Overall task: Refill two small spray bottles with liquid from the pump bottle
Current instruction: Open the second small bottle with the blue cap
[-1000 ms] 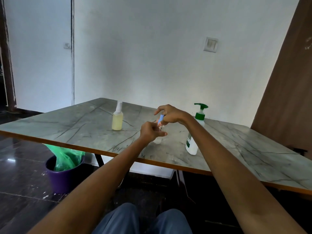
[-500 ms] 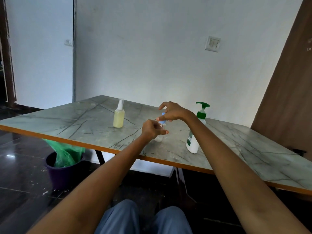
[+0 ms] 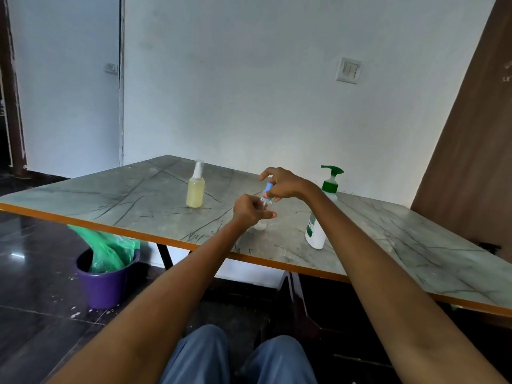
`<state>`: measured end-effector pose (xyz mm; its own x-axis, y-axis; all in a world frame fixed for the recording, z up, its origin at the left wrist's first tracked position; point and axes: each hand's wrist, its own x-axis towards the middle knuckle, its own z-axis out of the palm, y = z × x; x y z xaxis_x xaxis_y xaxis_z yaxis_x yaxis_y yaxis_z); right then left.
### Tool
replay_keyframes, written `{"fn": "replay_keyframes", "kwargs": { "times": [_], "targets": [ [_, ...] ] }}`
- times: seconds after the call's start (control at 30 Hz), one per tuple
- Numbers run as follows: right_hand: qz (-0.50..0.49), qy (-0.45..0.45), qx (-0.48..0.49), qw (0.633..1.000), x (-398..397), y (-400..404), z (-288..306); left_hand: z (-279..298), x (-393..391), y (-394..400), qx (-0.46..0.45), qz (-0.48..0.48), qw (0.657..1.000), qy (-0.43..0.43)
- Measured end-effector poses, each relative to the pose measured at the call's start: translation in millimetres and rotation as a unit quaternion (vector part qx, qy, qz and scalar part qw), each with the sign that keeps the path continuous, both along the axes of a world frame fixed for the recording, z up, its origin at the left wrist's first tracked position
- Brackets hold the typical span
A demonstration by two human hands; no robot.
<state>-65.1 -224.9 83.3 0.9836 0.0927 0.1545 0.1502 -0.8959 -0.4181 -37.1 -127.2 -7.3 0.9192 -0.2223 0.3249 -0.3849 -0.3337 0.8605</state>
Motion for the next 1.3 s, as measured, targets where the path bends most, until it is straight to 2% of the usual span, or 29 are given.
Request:
{"fn": "replay_keyframes", "kwargs": {
  "times": [0.1,0.33,0.53,0.7,0.97,1.3],
  "targets": [
    [0.022,0.014,0.012,1.0,-2,0,2,0,3,-1,0.0,0.003,1.0,0.003],
    [-0.021,-0.028,-0.002,0.999,-2,-1,-5,-2,2,-2,0.0,0.009,1.0,-0.005],
    [0.021,-0.021,-0.023,0.999,-6,2,1,0,-1,-3,-0.009,0.013,1.0,-0.008],
    [-0.02,-0.06,-0.039,0.997,-4,1,-3,0,-3,-2,-0.011,0.017,1.0,-0.003],
    [-0.003,-0.038,-0.008,0.999,-5,0,-4,1,-3,-2,-0.001,0.014,1.0,-0.006],
    [0.008,-0.039,-0.014,0.999,-4,-6,-2,3,-5,-4,0.018,0.022,1.0,-0.012]
  ]
}}
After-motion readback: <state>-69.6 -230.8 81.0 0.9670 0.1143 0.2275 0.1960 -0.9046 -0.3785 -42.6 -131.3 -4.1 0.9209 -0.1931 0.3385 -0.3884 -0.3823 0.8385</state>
